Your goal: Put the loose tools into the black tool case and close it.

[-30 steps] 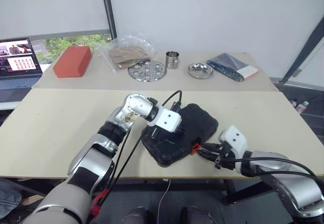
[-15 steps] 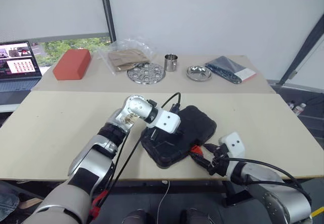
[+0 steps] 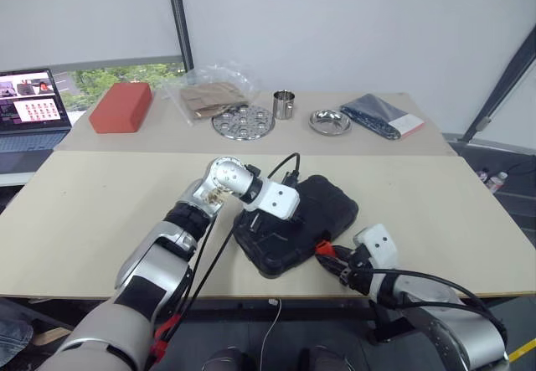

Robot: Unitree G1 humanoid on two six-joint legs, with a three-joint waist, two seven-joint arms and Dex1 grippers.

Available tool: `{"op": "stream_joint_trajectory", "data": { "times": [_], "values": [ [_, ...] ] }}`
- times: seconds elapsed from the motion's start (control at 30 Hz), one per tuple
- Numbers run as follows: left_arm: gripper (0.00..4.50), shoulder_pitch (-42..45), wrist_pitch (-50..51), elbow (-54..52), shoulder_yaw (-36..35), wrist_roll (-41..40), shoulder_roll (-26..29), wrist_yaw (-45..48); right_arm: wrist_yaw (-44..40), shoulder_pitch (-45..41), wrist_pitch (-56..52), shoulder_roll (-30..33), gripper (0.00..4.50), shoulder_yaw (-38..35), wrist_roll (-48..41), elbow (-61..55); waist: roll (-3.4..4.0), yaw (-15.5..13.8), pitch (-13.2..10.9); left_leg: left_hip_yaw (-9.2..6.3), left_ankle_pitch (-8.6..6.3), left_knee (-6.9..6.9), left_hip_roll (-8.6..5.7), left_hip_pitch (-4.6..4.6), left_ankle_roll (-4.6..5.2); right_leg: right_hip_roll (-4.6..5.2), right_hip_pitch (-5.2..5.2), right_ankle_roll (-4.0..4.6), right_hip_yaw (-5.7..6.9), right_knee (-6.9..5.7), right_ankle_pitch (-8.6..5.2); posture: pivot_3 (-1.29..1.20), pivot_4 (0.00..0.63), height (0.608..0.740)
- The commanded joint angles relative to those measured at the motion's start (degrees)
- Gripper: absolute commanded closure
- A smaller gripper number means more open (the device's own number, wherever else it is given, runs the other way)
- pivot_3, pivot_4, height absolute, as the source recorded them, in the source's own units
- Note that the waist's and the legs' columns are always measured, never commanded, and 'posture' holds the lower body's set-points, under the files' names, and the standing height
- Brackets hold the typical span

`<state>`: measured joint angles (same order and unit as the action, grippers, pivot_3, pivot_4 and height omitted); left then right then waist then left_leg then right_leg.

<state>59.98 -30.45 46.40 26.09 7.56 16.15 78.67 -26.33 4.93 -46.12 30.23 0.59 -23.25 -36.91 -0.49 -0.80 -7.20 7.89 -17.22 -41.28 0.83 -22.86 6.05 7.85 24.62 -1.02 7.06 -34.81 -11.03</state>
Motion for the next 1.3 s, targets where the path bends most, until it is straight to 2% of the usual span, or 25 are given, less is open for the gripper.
{"op": "stream_joint_trajectory", "data": {
  "times": [0.03, 0.27, 0.5, 0.57, 0.6, 0.67, 0.73, 0.77, 0.87, 1.0, 1.07, 1.3],
  "values": [
    [4.5, -3.18, 0.62, 4.18, 4.68, 5.59, 0.89, 1.22, -1.2, 0.7, 1.45, 1.01, 3.26, -3.57, -2.25, -5.9, 0.02, -0.13, 0.01, 0.0, 0.01, 0.03, -0.01, 0.0, 0.09, 0.02, 0.0, -0.03, 0.01, 0.01, -0.04, 0.0, 0.15, 0.734],
    [4.5, -2.97, 0.33, 4.72, 4.75, 5.75, 0.41, 0.74, -0.61, 0.73, 1.06, 0.77, 3.26, -4.69, -3.57, -8.63, 0.03, -0.34, 0.0, 0.0, -0.06, 0.1, -0.03, -0.06, 0.26, 0.05, -0.01, -0.05, 0.08, 0.2, -0.11, 0.0, 0.15, 0.734],
    [4.5, -2.79, 0.25, 4.97, 4.7, 5.72, 0.21, 0.63, 0.43, 0.55, -0.51, 1.42, 3.27, -2.6, -1.86, -5.95, 0.03, -0.3, 0.0, 0.01, -0.06, 0.22, -0.05, -0.02, 0.26, 0.03, -0.09, -0.06, 0.11, 0.39, -0.09, 0.0, 0.15, 0.734],
    [4.5, -2.72, 0.23, 5.06, 4.66, 5.72, 0.29, 0.65, 0.1, 1.46, -1.62, 2.21, 2.21, -3.85, -2.74, -6.35, 0.03, -0.3, 0.0, 0.0, -0.07, 0.23, -0.04, -0.01, 0.25, 0.03, -0.1, -0.06, 0.11, 0.42, -0.09, 0.0, 0.15, 0.734],
    [4.5, -2.7, 0.24, 5.12, 4.65, 5.74, 0.35, 0.64, 0.32, 1.96, -2.08, 2.98, 2.01, -4.38, -2.41, -6.72, 0.03, -0.32, 0.0, 0.0, -0.07, 0.24, -0.05, -0.01, 0.25, 0.03, -0.12, -0.06, 0.11, 0.42, -0.09, 0.0, 0.15, 0.734],
    [4.5, -2.7, 0.21, 5.2, 4.63, 5.77, 0.47, 0.65, 0.41, 2.82, -3.1, 4.01, 1.3, -5.73, -2.61, -7.16, 0.03, -0.32, 0.0, -0.01, -0.08, 0.26, -0.04, 0.0, 0.24, 0.04, -0.15, -0.07, 0.1, 0.49, -0.08, 0.0, 0.15, 0.734],
    [4.5, -2.82, 0.3, 5.01, 4.61, 5.71, 0.58, 0.71, -0.56, 3.94, -3.41, 5.01, 1.3, -6.92, -3.5, -7.61, 0.03, -0.26, 0.01, -0.03, -0.08, 0.28, -0.04, 0.01, 0.24, 0.03, -0.21, -0.06, 0.1, 0.6, -0.07, 0.0, 0.15, 0.734],
    [4.5, -2.86, 0.36, 4.95, 4.6, 5.69, 0.61, 0.73, -0.89, 4.39, -3.3, 5.32, 1.45, -7.4, -3.81, -7.66, 0.03, -0.26, 0.01, -0.03, -0.08, 0.29, -0.04, 0.02, 0.24, 0.03, -0.23, -0.06, 0.1, 0.63, -0.06, 0.0, 0.15, 0.734],
    [4.5, -2.93, 0.61, 4.66, 4.57, 5.62, 0.65, 0.8, -2.21, 5.21, -2.71, 6.72, 2.31, -7.14, -3.99, -8.15, 0.03, -0.23, 0.01, -0.04, -0.1, 0.31, -0.04, 0.04, 0.2, 0.03, -0.25, -0.1, 0.09, 0.66, -0.04, 0.0, 0.15, 0.734],
    [4.5, -2.94, 0.74, 4.61, 4.56, 5.6, 0.63, 0.81, -1.4, 3.37, -3.15, 6.16, 3.85, -5.51, -4.06, -7.72, 0.03, -0.19, 0.01, -0.05, -0.12, 0.31, -0.04, 0.04, 0.18, 0.04, -0.25, -0.09, 0.09, 0.69, -0.04, 0.0, 0.15, 0.734],
    [4.5, -2.83, 0.74, 4.72, 4.56, 5.63, 0.56, 0.72, -0.81, 1.79, -3.12, 5.81, 4.47, -3.84, -3.19, -6.42, 0.03, -0.17, 0.01, -0.04, -0.12, 0.32, -0.04, 0.04, 0.18, 0.04, -0.25, -0.1, 0.09, 0.69, -0.04, 0.0, 0.15, 0.734],
    [4.5, -2.47, 0.83, 4.83, 4.54, 5.52, 0.21, 0.7, 0.5, -4.28, -1.81, 4.26, 4.47, 3.48, 1.4, 0.75, 0.03, 0.03, 0.01, -0.04, -0.11, 0.31, -0.04, 0.03, 0.18, 0.05, -0.23, -0.07, 0.1, 0.7, -0.04, 0.0, 0.15, 0.734]
  ]
}}
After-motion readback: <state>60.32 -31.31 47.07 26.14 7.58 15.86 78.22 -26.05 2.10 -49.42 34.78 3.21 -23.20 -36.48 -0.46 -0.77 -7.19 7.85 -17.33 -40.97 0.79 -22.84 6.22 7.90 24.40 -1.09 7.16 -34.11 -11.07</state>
